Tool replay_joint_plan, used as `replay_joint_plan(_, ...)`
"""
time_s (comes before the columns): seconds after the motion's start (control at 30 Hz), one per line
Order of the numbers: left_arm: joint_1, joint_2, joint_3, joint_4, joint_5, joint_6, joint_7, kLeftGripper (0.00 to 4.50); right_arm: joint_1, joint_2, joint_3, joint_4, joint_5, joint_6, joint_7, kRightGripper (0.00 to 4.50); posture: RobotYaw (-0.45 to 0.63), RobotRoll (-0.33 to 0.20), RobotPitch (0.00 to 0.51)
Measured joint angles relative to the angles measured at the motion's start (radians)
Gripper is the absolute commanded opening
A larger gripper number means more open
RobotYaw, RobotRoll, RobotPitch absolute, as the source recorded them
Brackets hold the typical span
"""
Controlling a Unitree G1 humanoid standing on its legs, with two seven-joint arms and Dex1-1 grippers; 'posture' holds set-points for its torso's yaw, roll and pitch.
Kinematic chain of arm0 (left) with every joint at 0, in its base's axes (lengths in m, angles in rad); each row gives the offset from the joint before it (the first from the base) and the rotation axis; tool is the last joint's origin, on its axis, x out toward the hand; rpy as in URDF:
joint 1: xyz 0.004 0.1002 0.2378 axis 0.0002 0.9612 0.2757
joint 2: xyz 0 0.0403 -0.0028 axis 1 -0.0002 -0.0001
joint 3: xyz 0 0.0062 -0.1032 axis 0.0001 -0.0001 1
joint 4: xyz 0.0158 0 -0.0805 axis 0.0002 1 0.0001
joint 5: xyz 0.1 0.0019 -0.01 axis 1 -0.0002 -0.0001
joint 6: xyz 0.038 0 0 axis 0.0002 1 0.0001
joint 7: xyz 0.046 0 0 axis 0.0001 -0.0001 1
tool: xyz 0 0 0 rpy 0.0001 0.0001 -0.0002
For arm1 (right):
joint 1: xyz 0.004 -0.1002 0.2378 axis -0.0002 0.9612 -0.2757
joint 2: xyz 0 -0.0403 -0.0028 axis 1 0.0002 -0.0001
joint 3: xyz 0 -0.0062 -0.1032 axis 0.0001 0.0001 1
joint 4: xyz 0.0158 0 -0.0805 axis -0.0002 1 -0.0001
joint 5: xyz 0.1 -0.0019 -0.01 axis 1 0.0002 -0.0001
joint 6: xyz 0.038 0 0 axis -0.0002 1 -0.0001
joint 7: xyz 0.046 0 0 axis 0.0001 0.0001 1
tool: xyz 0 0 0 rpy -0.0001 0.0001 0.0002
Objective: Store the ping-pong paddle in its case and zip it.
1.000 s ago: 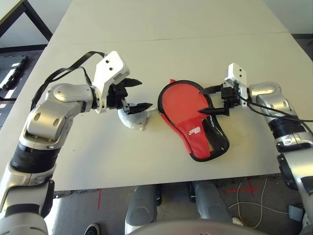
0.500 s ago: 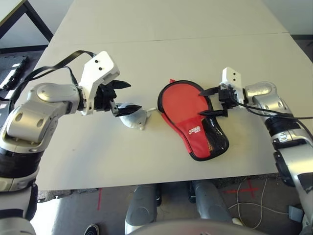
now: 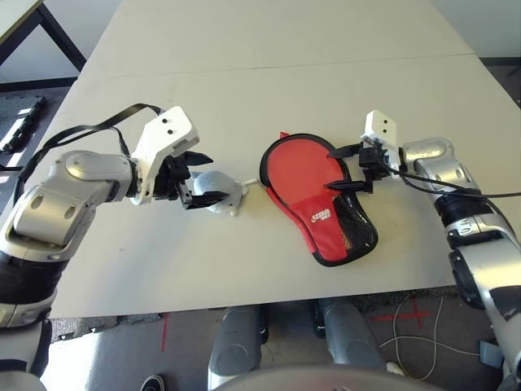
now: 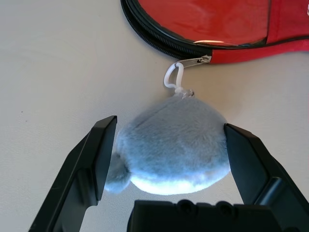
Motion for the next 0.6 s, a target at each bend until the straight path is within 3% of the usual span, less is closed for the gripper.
replay_joint_plan(0.17,-0.008,-0.002,-0.039,0.027,0.023,-0.008,-0.028,4.5,0.004,0.001,-0.005,-0.023,0.002,0.032,-0.002,4.48,0.05,0.0,0.225)
replay_joint_plan(0.27,-0.01,-0.002,-0.049,0.035,0.028,-0.007,-0.045,3.91,0.013,0.001,-0.008,-0.04,0.003,0.045,-0.003,4.5,0.04,0.0,0.224)
replay_joint_plan(0.6,-0.033,-0.001,-0.082,0.072,0.075,-0.015,-0.086,0.81,0.053,-0.004,-0.011,-0.104,-0.002,0.042,-0.024,4.5,0.03,0.0,0.225)
